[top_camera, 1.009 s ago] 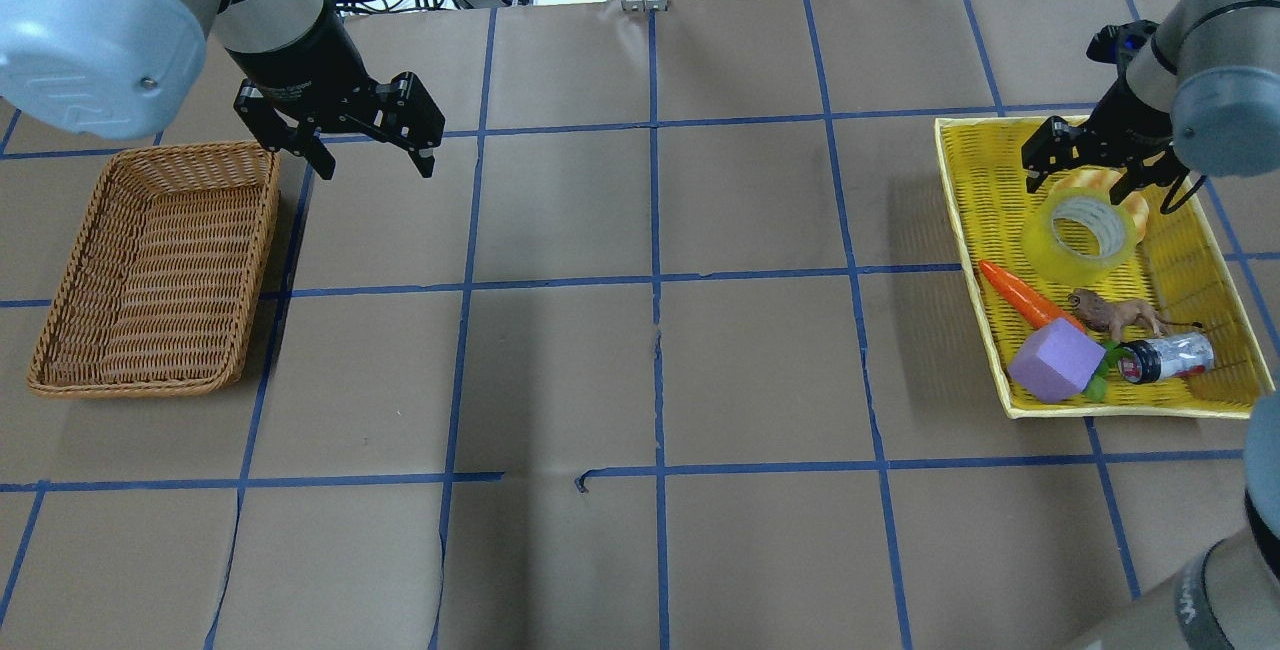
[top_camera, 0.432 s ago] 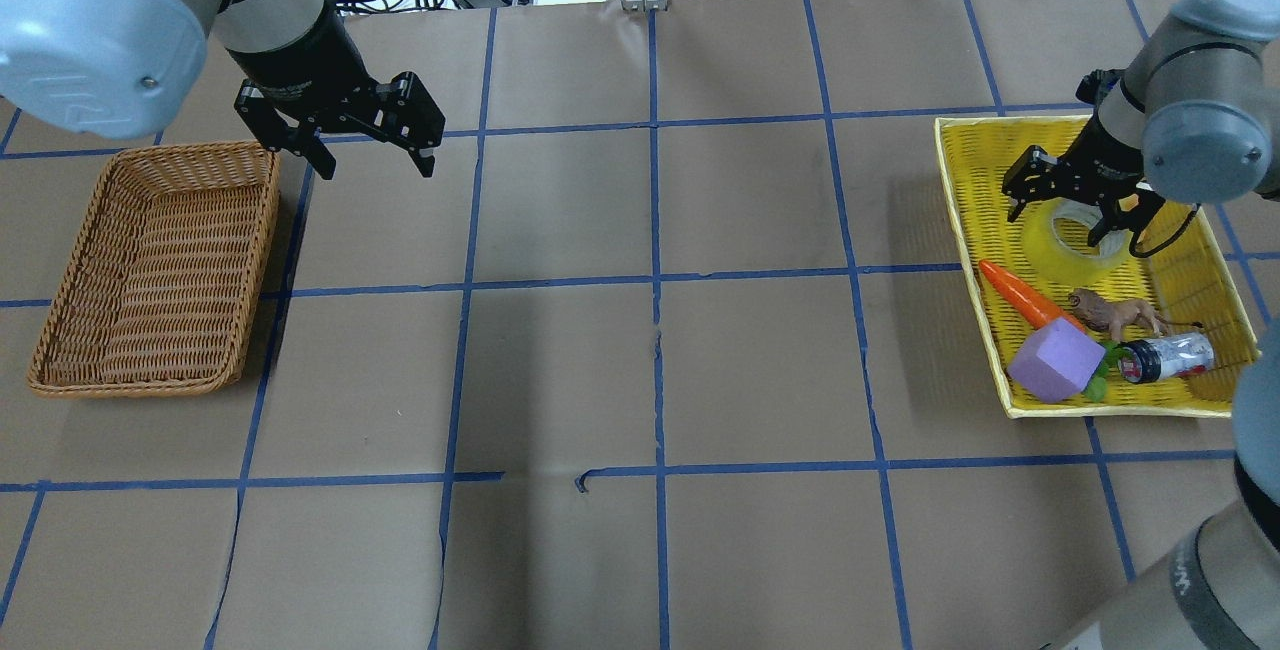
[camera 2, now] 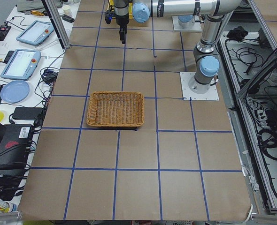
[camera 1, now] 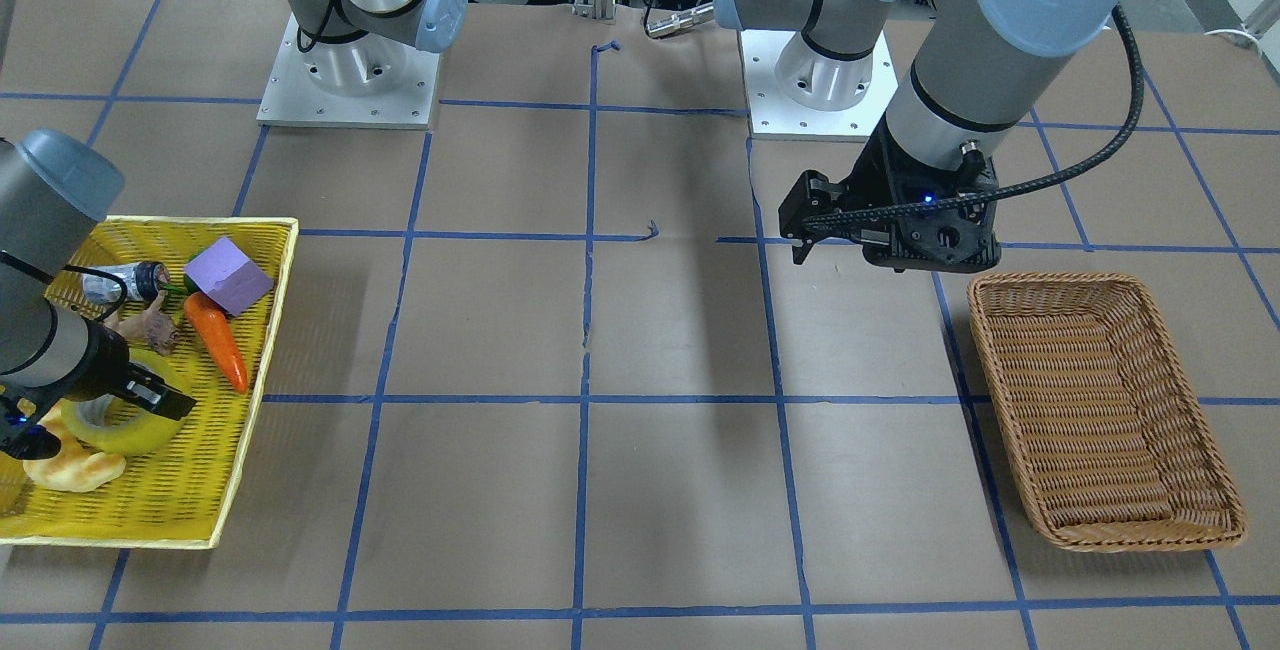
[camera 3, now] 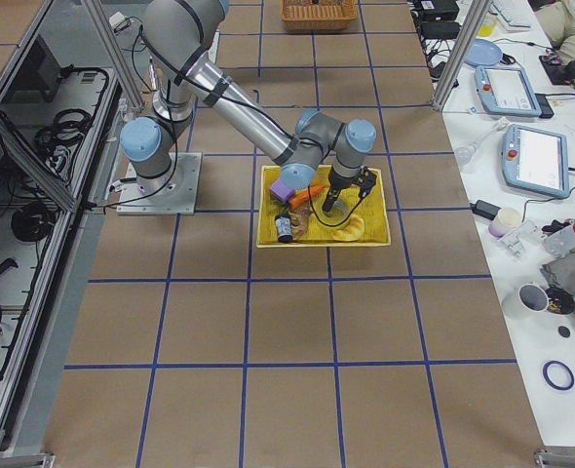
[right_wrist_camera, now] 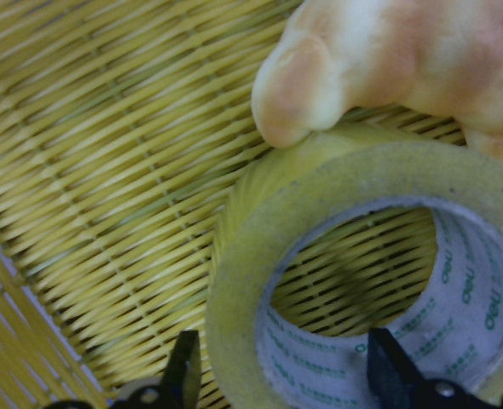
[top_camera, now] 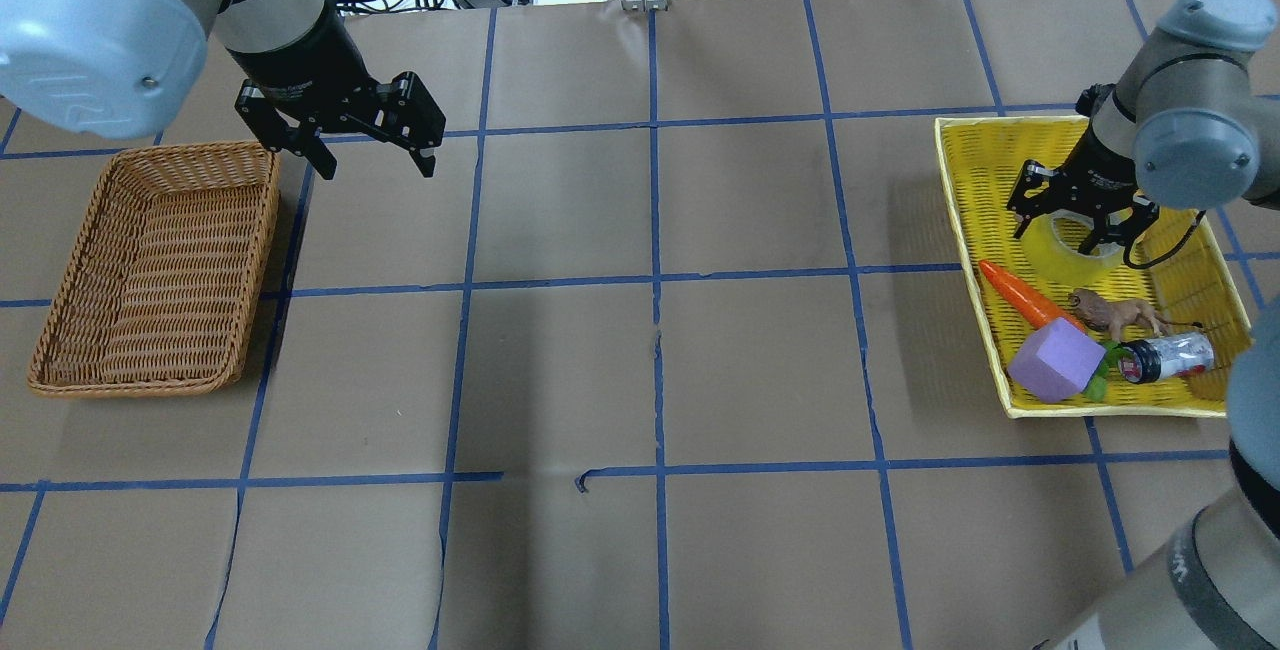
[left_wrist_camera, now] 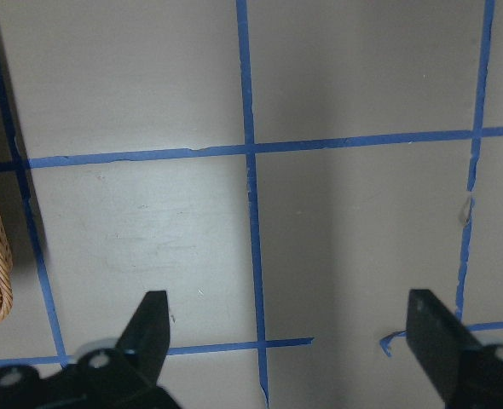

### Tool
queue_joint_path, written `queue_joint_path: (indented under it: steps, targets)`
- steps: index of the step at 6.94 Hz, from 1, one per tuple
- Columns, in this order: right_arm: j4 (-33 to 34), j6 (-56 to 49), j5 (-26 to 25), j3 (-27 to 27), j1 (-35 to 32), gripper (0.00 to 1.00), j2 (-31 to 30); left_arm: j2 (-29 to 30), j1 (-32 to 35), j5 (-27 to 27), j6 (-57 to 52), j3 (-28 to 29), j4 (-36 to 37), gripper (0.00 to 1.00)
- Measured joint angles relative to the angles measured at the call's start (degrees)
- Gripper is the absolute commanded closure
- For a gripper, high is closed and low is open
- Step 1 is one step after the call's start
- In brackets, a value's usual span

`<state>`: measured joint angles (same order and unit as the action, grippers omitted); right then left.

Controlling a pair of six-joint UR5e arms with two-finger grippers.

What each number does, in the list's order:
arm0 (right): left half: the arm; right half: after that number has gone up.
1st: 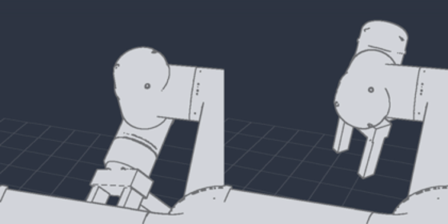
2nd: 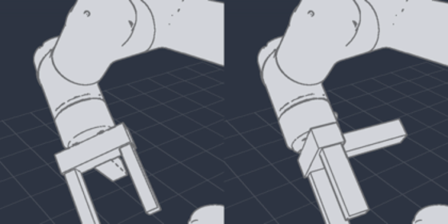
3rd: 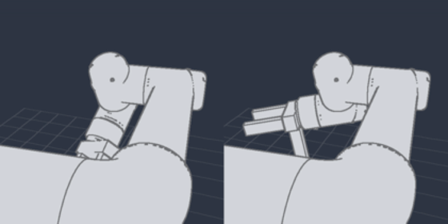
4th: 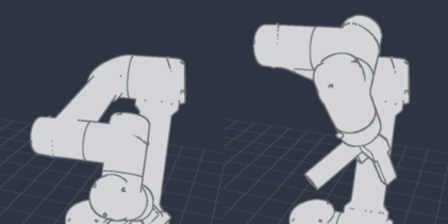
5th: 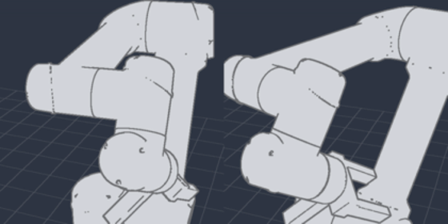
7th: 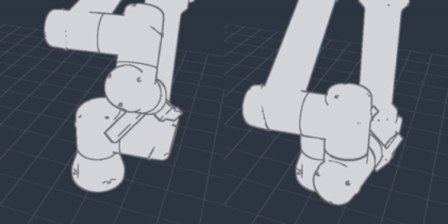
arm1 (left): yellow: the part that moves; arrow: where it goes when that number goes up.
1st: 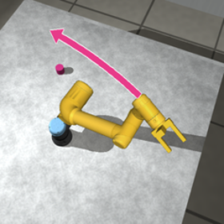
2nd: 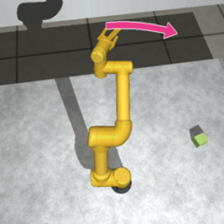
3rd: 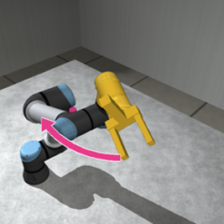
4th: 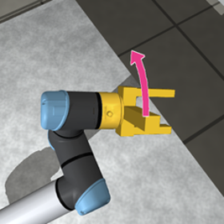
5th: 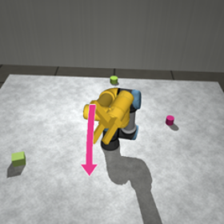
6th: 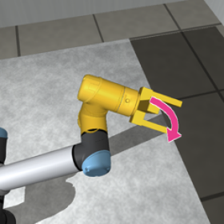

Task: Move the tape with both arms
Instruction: 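Lower the right gripper into the yellow basket over the tape roll, then close the right gripper on the tape roll and lift it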

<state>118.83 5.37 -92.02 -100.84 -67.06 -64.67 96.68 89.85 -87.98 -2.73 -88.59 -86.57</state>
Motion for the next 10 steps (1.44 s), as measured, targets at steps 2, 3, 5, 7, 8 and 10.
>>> queue_joint_path:
  steps: [2, 3, 5, 7, 8, 10]
  targets:
    - [-0.4, 1.1, -1.5, 0.7, 0.0, 1.0, -0.4, 0.0, 0.0, 0.0, 0.0, 0.1, 0.0, 0.0]
    - [-1.2, 1.2, -1.7, 1.7, 0.0, 1.0, -1.0, 0.0, 0.1, 0.0, -0.1, 0.1, 0.0, 0.0]
    - [-7.8, 1.2, -1.4, 7.4, -0.7, 1.0, -3.3, 0.0, 0.0, -0.1, -0.1, 0.1, 0.0, 0.0]
    - [-15.2, 4.3, -0.6, 15.0, -6.3, 1.0, -4.8, 0.0, 0.0, -0.1, -0.1, 0.1, 0.3, 0.0]
    - [-16.3, 10.9, 0.1, 16.9, -12.0, 1.0, -4.9, 0.0, 0.0, -0.1, -0.1, 0.0, 0.4, 0.0]
    - [-16.2, 26.8, 3.1, 17.6, -23.9, 1.0, -4.5, 0.0, 0.0, -0.1, -0.3, 0.0, 0.5, 0.0]
